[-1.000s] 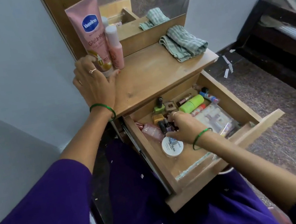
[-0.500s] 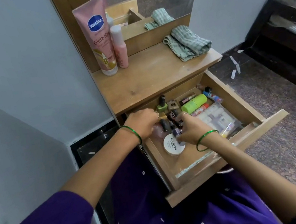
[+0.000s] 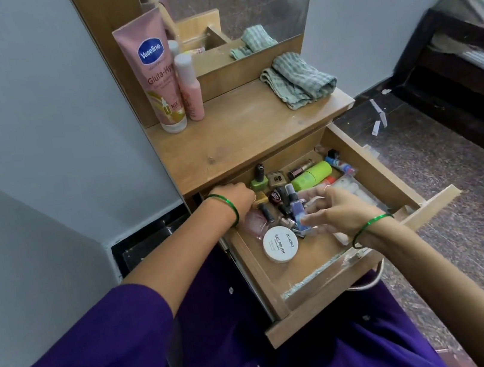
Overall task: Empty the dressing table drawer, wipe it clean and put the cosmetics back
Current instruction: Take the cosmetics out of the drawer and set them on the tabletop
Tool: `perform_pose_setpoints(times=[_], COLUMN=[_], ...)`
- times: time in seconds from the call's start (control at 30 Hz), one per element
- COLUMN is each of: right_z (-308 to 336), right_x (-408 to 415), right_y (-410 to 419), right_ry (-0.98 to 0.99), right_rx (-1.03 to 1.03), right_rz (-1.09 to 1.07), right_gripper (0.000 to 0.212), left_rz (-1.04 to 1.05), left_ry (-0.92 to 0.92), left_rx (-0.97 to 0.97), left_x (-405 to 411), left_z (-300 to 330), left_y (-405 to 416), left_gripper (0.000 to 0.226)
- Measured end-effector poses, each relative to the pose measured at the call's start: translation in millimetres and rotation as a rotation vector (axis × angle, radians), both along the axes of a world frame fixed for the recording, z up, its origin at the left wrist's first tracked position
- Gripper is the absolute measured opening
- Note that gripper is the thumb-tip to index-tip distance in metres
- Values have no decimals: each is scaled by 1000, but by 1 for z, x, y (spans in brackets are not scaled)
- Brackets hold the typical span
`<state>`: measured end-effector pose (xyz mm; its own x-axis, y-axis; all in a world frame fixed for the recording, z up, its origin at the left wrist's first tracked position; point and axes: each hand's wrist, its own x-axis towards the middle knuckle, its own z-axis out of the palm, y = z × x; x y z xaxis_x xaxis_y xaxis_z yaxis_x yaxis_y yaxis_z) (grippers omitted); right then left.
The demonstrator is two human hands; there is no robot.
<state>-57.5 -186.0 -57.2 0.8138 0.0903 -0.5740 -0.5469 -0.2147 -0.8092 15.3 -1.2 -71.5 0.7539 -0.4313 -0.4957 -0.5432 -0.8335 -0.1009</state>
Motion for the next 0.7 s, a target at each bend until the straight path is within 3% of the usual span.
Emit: perform_pose_setpoints(times=[0.2, 0.37, 0.57, 0.7], right_z=[5, 12, 30, 42], right_x=[5, 10, 24, 42], right_y=[-4, -4, 7, 23], right_ry=[-11, -124, -426, -545], right_rx=[54, -16, -96, -104], right_rz=[-30, 1, 6, 7], right_gripper=[32, 27, 31, 30], left_rz=[-53, -74, 154, 418], left_ry=[-24, -67, -16, -29], left_rx=[-70, -145, -642, -1027], left_x=[-1, -9, -14, -16], left_z=[8, 26, 54, 70], left_y=[6, 10, 40, 66], left_gripper=[47, 49, 45, 56])
